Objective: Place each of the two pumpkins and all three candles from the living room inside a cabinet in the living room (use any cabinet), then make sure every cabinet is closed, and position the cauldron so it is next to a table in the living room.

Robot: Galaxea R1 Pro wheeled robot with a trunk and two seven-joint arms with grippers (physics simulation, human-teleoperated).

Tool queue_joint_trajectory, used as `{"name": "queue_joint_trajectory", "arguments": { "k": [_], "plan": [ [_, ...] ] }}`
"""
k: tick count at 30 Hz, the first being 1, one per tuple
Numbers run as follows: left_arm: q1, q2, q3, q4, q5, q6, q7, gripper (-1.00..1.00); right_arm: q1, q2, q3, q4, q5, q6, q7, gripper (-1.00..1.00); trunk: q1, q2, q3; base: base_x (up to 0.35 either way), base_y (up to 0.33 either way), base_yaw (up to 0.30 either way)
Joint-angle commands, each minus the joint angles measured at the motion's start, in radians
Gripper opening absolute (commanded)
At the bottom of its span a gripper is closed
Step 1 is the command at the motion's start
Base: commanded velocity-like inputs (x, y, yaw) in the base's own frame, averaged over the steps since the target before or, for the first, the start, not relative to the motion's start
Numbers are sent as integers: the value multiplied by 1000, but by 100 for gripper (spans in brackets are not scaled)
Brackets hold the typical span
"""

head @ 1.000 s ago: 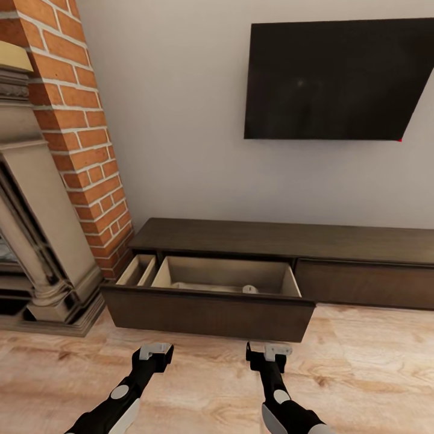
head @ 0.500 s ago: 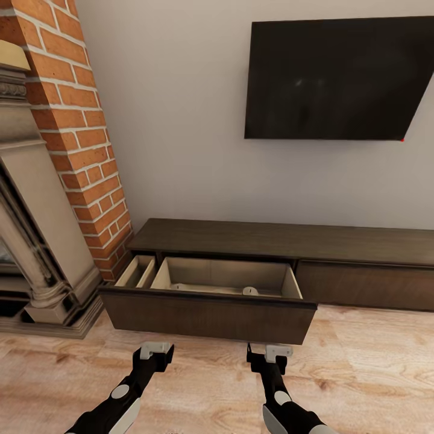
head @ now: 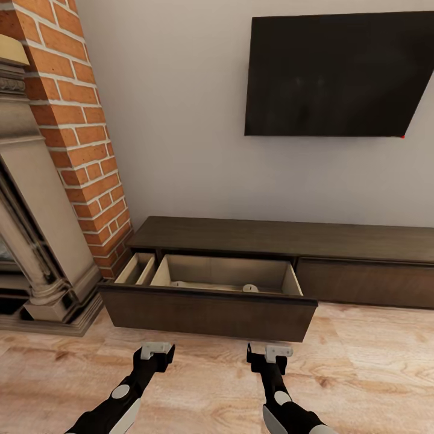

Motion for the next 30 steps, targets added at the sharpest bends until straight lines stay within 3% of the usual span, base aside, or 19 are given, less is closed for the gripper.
{"name": "queue_joint_trajectory", "arguments": {
  "k": [1,30],
  "plan": [
    [-1,1,-8,0,8,-4,5,100,-1,0,9,1,-5,-3,-7,100,0,0,-1,0,0,0],
    [-1,1,-10,-1,8,-4,7,100,-1,0,10,-1,-5,-3,-7,100,0,0,-1,189,0,0]
  ]
}}
